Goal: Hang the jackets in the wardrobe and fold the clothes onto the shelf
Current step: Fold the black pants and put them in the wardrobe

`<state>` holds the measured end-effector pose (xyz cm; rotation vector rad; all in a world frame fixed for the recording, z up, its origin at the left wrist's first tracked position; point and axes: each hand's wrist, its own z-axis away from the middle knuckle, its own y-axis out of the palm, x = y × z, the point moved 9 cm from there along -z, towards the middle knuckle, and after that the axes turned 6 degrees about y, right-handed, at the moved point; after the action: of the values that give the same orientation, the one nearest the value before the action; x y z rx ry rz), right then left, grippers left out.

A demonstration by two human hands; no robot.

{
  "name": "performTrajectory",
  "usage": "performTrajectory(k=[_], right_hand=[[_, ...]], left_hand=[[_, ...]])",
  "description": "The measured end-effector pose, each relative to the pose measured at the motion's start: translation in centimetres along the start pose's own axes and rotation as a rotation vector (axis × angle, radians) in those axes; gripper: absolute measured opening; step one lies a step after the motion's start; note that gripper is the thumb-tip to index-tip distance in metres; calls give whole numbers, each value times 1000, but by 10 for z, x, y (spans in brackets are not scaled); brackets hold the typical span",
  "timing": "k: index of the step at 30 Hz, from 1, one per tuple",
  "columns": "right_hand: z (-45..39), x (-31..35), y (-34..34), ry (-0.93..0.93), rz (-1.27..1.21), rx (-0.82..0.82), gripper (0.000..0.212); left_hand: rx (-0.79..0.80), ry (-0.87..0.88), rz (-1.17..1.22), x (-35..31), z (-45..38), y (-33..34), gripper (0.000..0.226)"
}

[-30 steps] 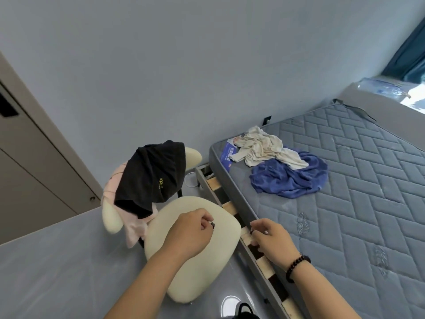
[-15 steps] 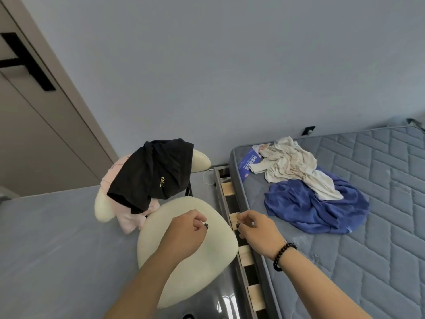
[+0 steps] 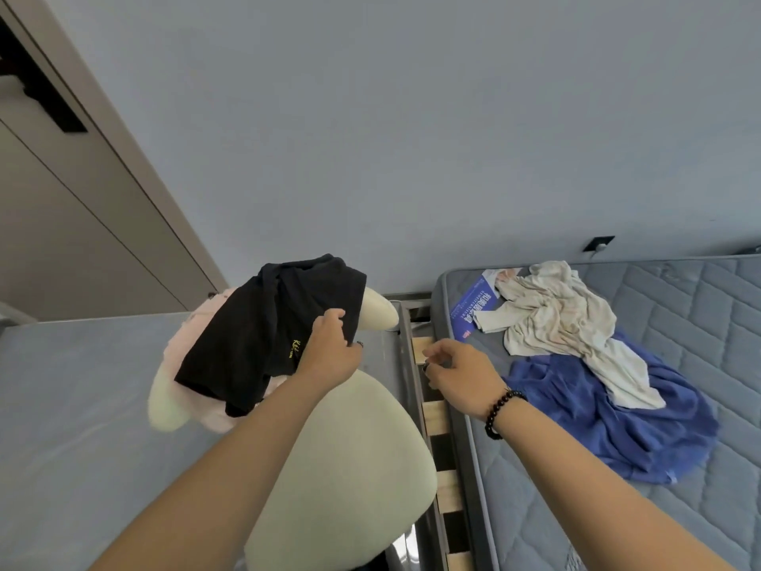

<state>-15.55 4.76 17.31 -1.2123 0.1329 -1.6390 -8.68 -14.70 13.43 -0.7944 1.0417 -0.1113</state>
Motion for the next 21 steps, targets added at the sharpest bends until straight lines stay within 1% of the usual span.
performTrajectory(k=[2,4,7,8,12,14,19,21], right_hand=[[-23,5,1,33,-32,5,22],[-40,5,7,56,-37,20,22],[-60,-3,15,68,2,39,23],[-65,-9,15,83,3,41,23],[-79,-38,13,181,2,51,21],[-83,-46,13,209,1,61,19],[-92,-40,20,206,4,82,21],[-94,-30,23,176,15,102,22]], left_hand=[[8,-4,-33,3,-33,9,68],[-32,6,-95,4,-64,14,71],[-143,57,-300,-5,-104,13,73],[-145,61,-365,-7,-115,16,72],[-41,-10,-543,4,-143,36,74],[-4,-1,-629,9,-150,43,72],[140,49,-680,7,-158,54,54],[152,84,-707,5,-158,50,48]])
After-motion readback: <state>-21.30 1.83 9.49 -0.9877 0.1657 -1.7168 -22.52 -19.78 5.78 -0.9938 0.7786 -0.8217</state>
